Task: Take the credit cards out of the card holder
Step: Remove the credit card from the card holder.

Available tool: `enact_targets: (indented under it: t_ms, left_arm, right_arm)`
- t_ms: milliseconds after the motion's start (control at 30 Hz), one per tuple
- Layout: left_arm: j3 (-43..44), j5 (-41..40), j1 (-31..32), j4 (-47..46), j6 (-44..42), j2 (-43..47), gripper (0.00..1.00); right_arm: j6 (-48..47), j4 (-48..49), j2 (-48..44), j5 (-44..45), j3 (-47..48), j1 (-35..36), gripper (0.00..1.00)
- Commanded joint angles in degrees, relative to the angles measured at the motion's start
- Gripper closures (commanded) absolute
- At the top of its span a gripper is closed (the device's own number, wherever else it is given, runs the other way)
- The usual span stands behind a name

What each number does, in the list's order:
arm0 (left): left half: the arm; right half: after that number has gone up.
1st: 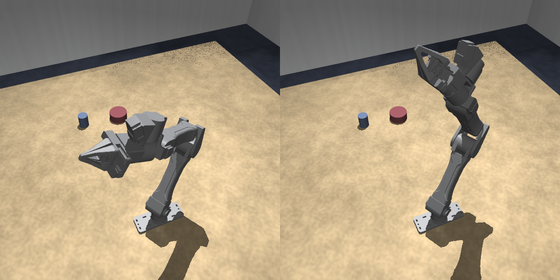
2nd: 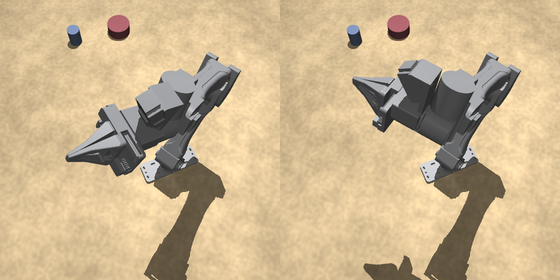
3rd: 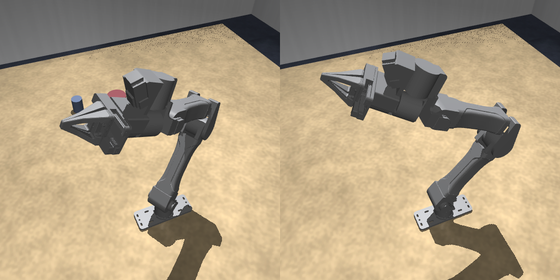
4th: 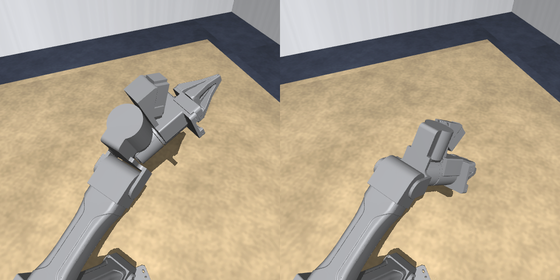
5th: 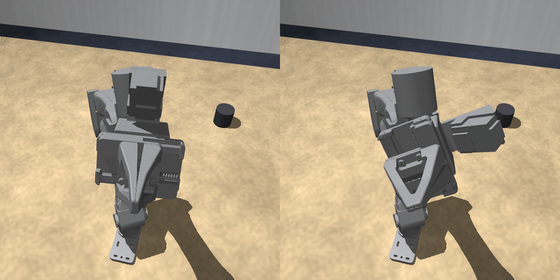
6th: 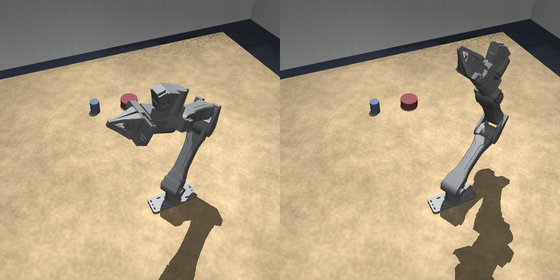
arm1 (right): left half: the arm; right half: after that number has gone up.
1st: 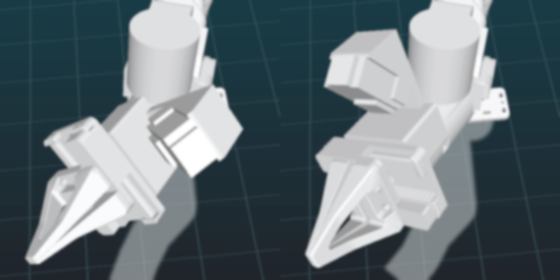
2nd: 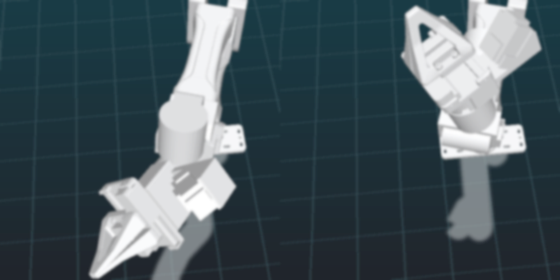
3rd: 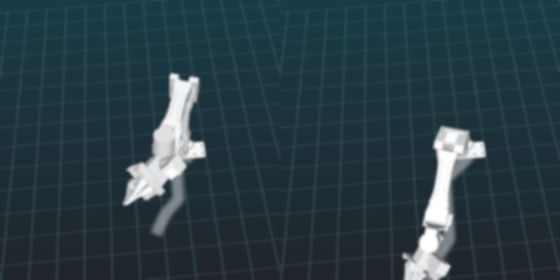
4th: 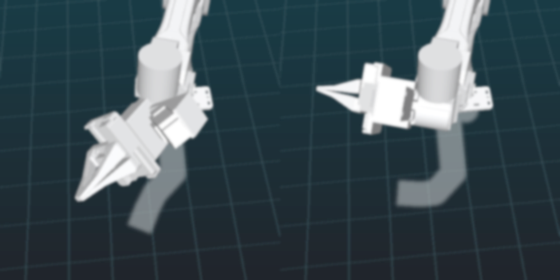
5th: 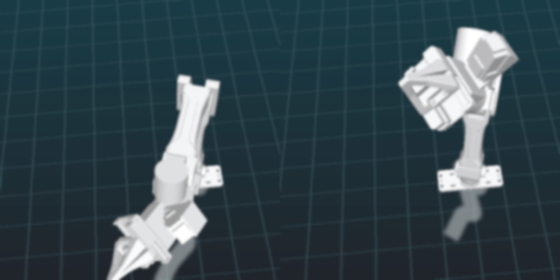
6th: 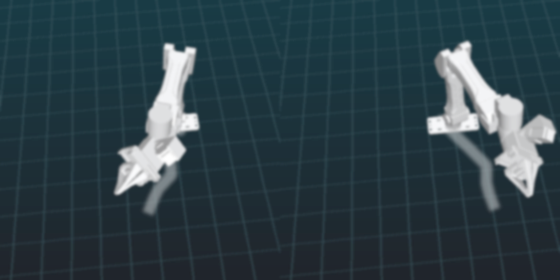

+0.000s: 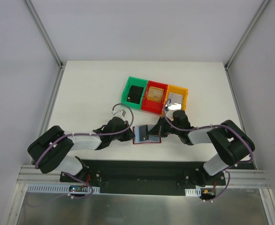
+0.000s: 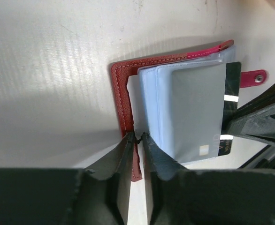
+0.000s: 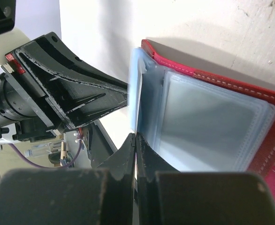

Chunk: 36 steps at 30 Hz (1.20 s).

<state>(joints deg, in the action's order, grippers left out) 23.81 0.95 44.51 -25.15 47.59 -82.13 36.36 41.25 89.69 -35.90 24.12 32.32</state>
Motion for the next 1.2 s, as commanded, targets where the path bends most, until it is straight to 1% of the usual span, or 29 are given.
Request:
enact_targets:
  t_ms: [0,100,167,267,400,733,867,1033,1167]
  left_arm:
    - [-2.02,-1.65,-0.83,7.83,-1.36,3.28,0.79]
    - [-1.84,-1.39,-0.83,8.18,-1.89,6.18,0.67]
    - [-1.75,-1.04,-0.83,8.53,-2.24,7.68,0.64]
    - [-1.14,-1.04,-0.83,8.88,-2.24,8.91,0.65]
    - [0.0,-1.91,-0.83,11.69,-2.5,9.27,0.66]
    - [-1.23,-4.47,-1.0,13.63,-2.33,11.99,0.7]
    - [-0.26,-3.86,-1.09,13.46,-2.68,13.75,0.68]
    - [1.67,-1.04,-1.09,9.86,-3.47,13.75,0.66]
    - [2.02,3.34,-1.09,3.28,-3.56,11.73,0.66]
  right_arm:
    - [-0.85,1.81,-1.62,-1.45,0.05,-0.41,0.99]
    - [-0.94,1.72,-1.36,-1.37,0.05,-0.41,0.99]
    - [-1.11,1.72,-1.27,-1.37,0.14,-0.32,0.99]
    - [-1.03,1.72,-1.27,-1.45,0.23,-0.32,0.99]
    - [-1.11,1.55,-1.36,-1.37,0.31,-0.32,0.99]
    - [-2.08,-0.65,-2.24,-1.1,0.67,-0.32,0.99]
    - [-2.7,-2.23,-2.59,-0.93,1.1,-0.32,0.99]
    - [-3.84,-4.86,-4.17,-0.49,1.37,-0.32,0.99]
    - [-4.8,-7.15,-5.05,-0.4,1.81,-0.41,0.99]
